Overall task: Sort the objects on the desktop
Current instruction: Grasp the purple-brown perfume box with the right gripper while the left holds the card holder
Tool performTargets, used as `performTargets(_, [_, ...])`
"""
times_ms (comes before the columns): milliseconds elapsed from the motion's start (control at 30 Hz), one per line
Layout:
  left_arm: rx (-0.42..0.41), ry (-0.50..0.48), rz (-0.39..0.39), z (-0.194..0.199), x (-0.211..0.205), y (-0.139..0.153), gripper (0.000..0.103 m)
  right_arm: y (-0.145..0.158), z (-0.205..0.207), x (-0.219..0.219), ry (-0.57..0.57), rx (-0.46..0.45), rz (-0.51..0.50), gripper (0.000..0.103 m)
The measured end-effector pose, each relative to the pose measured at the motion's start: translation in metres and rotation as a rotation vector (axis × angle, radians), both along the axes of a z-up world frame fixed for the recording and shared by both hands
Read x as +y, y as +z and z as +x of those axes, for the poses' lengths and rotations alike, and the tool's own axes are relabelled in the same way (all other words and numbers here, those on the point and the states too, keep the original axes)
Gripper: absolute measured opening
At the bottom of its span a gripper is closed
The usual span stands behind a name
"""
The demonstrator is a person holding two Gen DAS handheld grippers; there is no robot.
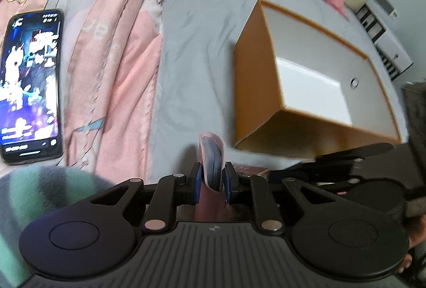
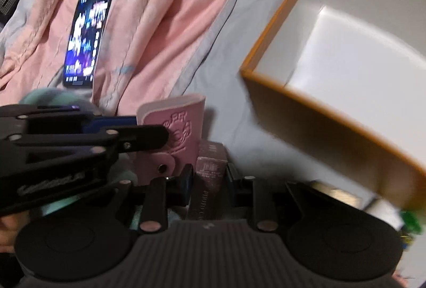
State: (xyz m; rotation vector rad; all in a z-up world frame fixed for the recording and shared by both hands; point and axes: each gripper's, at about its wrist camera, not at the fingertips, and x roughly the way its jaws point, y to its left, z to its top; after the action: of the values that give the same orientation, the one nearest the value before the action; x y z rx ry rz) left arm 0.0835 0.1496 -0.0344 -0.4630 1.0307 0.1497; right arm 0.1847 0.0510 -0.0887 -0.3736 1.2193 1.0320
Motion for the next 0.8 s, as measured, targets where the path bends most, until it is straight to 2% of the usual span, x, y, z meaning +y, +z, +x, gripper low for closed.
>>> performTargets(100, [-0.042, -0.004, 0.026, 0.004, -0.006, 0.003, 0.018, 0.018, -0.001, -0.010, -0.027, -0.100, 0.012, 0.024])
performTargets(133, [-0.042, -0.011, 0.041, 0.006, -0.009, 0.003, 0.018, 0.023, -0.002, -0.015, -0.026, -0.105, 0.018, 0.024])
performTargets(233, [-0.007, -0.051, 0.067, 0.007, -0.014, -0.003, 0.018, 0.019, -0.008, -0.025, -0.021, -0.098, 0.000, 0.024])
performTargets(367, [0.078, -0.109, 0.048, 0.007, -0.016, -0.010, 0.019, 0.011, -0.020, -0.034, 0.001, -0.086, -0.032, 0.025])
performTargets(467, [0.084, -0.130, 0.053, 0.006, -0.018, -0.008, 0.019, 0.013, -0.022, -0.037, -0.001, -0.063, -0.031, 0.026])
performTargets(633, [0.102, -0.151, 0.072, 0.013, -0.020, -0.004, 0.033, 0.014, -0.021, -0.036, -0.020, -0.057, -0.025, 0.027])
performTargets(733, [0.099, -0.153, 0.100, 0.014, -0.019, 0.001, 0.034, 0.014, -0.020, -0.034, -0.021, -0.047, -0.017, 0.035])
performTargets(800, [0.115, -0.160, 0.112, 0.016, -0.020, 0.001, 0.034, 0.012, -0.022, -0.030, -0.010, -0.044, -0.020, 0.035])
